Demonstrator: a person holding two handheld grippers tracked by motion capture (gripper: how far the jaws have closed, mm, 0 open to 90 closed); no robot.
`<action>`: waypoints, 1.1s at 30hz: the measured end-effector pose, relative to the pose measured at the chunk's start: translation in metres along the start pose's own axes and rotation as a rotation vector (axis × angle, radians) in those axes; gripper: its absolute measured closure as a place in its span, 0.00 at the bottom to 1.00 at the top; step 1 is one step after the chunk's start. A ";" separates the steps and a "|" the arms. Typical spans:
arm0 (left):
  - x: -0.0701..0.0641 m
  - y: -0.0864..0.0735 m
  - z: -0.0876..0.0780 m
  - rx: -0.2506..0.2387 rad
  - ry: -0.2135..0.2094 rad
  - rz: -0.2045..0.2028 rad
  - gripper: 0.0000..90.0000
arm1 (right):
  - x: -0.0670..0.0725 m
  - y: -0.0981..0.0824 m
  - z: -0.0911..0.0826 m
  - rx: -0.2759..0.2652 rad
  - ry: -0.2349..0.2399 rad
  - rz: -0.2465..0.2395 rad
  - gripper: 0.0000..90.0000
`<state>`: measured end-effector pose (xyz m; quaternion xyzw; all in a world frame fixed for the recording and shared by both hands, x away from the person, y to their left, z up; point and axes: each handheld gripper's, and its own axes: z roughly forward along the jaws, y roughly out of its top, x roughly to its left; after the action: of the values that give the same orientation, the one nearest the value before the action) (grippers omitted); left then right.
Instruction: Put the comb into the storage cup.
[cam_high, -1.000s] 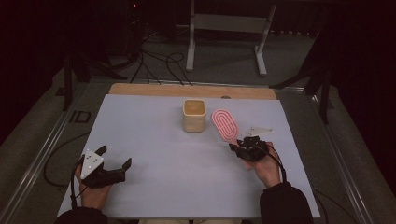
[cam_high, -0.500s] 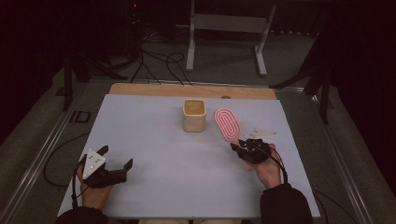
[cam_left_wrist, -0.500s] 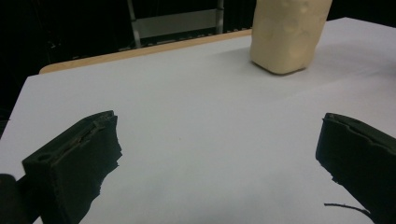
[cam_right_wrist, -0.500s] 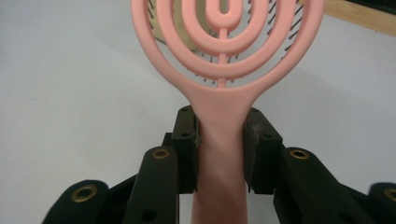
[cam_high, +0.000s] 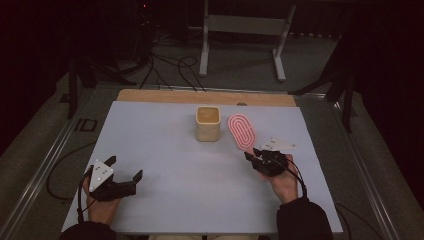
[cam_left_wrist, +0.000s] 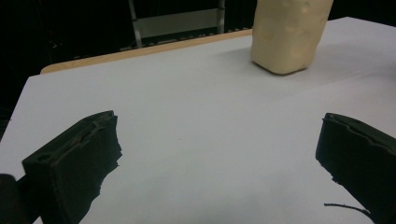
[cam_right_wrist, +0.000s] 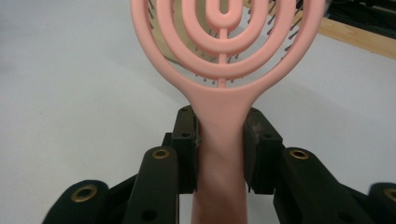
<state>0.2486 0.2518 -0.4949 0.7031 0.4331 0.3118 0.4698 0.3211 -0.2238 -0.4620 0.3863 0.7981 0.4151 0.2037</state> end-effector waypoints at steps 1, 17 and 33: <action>0.000 0.000 0.000 0.000 0.001 0.000 0.00 | 0.000 0.000 0.000 -0.003 0.001 0.000 0.77; -0.001 0.015 -0.003 -0.030 0.010 0.007 0.00 | 0.011 0.005 0.006 -0.035 0.014 -0.010 0.77; -0.010 0.032 0.008 -0.010 -0.033 0.005 0.00 | 0.024 0.010 0.012 -0.050 0.027 -0.022 0.77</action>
<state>0.2608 0.2336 -0.4687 0.7069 0.4221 0.3035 0.4796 0.3181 -0.1953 -0.4609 0.3668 0.7942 0.4379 0.2070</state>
